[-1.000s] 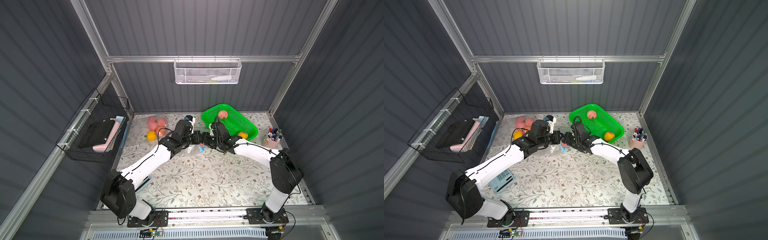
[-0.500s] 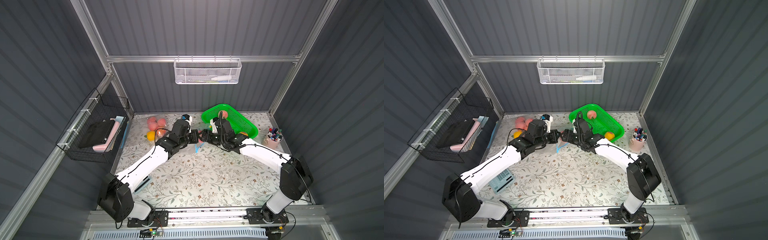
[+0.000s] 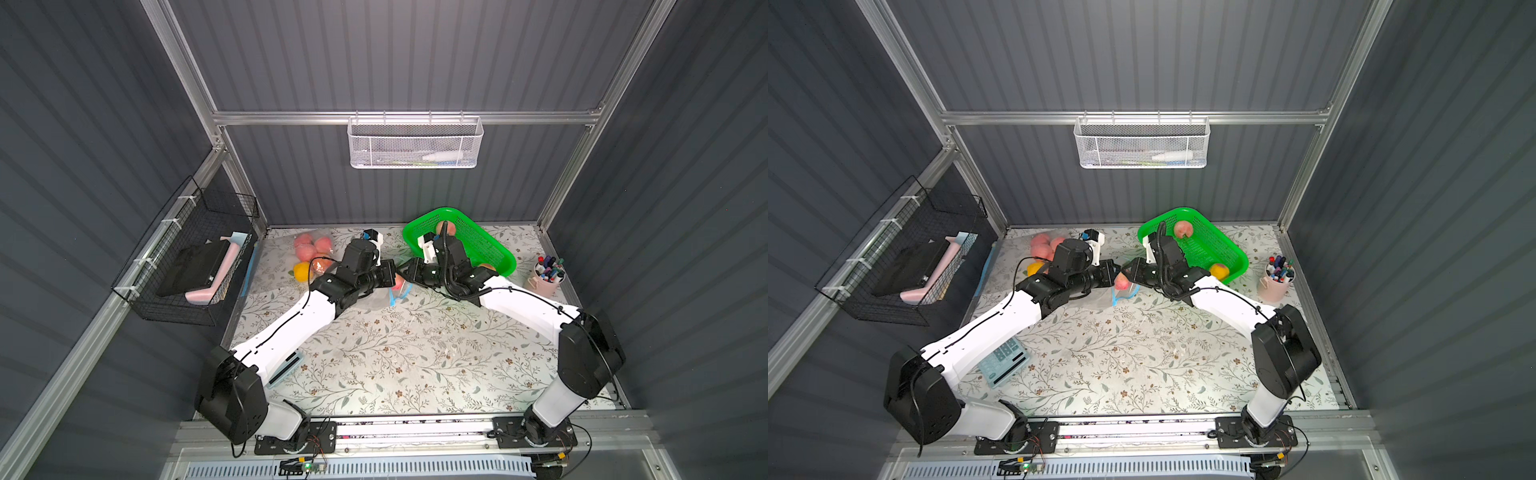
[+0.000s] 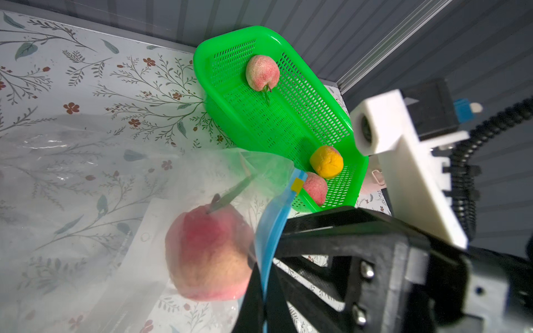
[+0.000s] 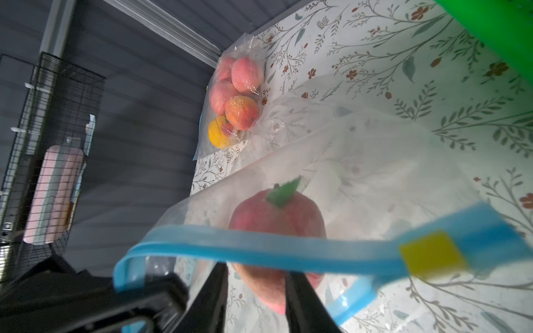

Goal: Place the peach in a zip-top bag and seal the zipper
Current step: Place the peach in the zipper food storage bag.

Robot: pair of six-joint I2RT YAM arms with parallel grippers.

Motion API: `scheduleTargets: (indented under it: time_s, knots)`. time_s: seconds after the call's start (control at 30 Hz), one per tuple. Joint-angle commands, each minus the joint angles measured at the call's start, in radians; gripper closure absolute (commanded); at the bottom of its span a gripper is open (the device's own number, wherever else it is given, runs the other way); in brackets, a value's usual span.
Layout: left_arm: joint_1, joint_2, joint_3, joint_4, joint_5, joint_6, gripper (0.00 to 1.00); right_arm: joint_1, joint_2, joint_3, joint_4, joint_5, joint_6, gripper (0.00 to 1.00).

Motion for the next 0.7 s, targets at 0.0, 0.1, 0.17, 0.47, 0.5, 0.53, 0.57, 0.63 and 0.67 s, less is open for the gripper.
scheduleTargets:
  time_s: [0.0, 0.1, 0.17, 0.47, 0.5, 0.53, 0.57, 0.63, 0.67]
  knots:
    - [0.005, -0.018, -0.001, -0.010, 0.003, -0.008, 1.00, -0.002, -0.006, 0.008, 0.015, -0.013, -0.014, 0.63]
    - [0.007, -0.015, -0.006, -0.022, -0.021, -0.012, 1.00, -0.003, -0.084, -0.047, 0.073, 0.028, -0.020, 0.55]
    - [0.007, -0.013, -0.010, -0.021, -0.027, -0.014, 1.00, -0.006, -0.142, -0.095, 0.106, 0.090, -0.015, 0.49]
    - [0.011, -0.006, -0.012, -0.010, -0.024, -0.019, 1.00, -0.007, -0.248, -0.284, 0.108, 0.237, 0.072, 0.39]
    - [0.011, -0.005, -0.012, -0.009, -0.024, -0.018, 1.00, -0.007, -0.243, -0.298, 0.118, 0.228, 0.085, 0.39]
    - [0.011, -0.006, -0.011, -0.008, -0.023, -0.018, 1.00, -0.007, -0.237, -0.305, 0.130, 0.214, 0.096, 0.39]
    - [0.011, -0.007, -0.010, -0.009, -0.023, -0.018, 1.00, -0.007, -0.224, -0.308, 0.140, 0.201, 0.108, 0.39]
    - [0.011, -0.010, -0.009, -0.010, -0.021, -0.018, 1.00, -0.007, -0.198, -0.301, 0.142, 0.175, 0.127, 0.40]
    - [0.011, -0.011, -0.008, -0.011, -0.022, -0.018, 1.00, -0.006, -0.183, -0.295, 0.142, 0.160, 0.140, 0.41]
